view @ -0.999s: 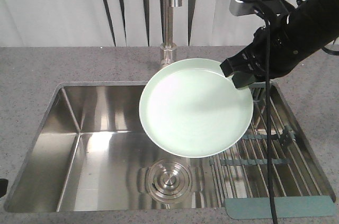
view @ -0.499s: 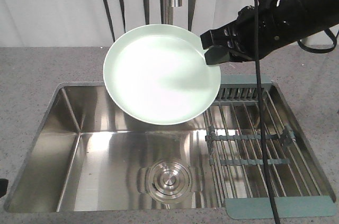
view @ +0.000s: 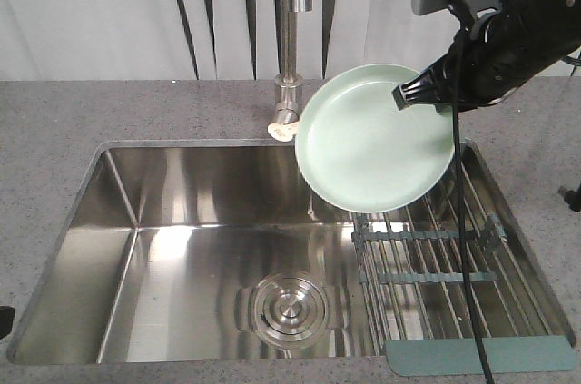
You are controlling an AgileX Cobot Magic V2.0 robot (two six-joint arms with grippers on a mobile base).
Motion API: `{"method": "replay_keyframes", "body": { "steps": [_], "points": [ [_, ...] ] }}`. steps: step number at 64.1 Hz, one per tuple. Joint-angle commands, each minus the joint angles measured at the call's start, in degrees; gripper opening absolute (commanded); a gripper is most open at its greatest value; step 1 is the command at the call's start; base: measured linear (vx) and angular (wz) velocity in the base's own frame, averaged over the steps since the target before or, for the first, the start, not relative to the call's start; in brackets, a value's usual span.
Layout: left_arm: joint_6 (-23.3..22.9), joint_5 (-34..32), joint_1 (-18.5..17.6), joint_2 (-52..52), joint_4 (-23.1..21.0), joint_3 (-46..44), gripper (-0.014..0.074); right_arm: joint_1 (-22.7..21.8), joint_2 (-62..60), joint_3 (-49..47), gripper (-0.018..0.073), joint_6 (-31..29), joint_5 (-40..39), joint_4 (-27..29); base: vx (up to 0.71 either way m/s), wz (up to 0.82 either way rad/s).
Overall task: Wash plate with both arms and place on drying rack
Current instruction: 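Lower the plate onto the grey drying rack with the right gripper, then lower the pale green plate onto the grey drying rack with the right gripper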
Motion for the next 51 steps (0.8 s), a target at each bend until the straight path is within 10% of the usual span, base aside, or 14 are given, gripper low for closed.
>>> {"method": "replay_keyframes", "body": {
  "steps": [1,20,51],
  "points": [
    [-0.46,-3.32,0.04,0.17,-2.08,-1.52,0.0125,-2.73,-2.41,-1.75,-0.0004,0.35,-0.36,-3.34,0.0,0.0],
    [-0.46,-3.52,0.04,0.17,-2.07,-1.52,0.0125,-16.46,-2.37,-1.75,-0.0004,-5.15,3.09,-0.43,0.0,0.0],
    [-0.46,-3.66,0.04,0.17,-2.09,-1.52,0.0125,-16.74,8.59,-1.75,-0.0004,-7.83,4.9,2.93,0.0,0.0]
  ]
}}
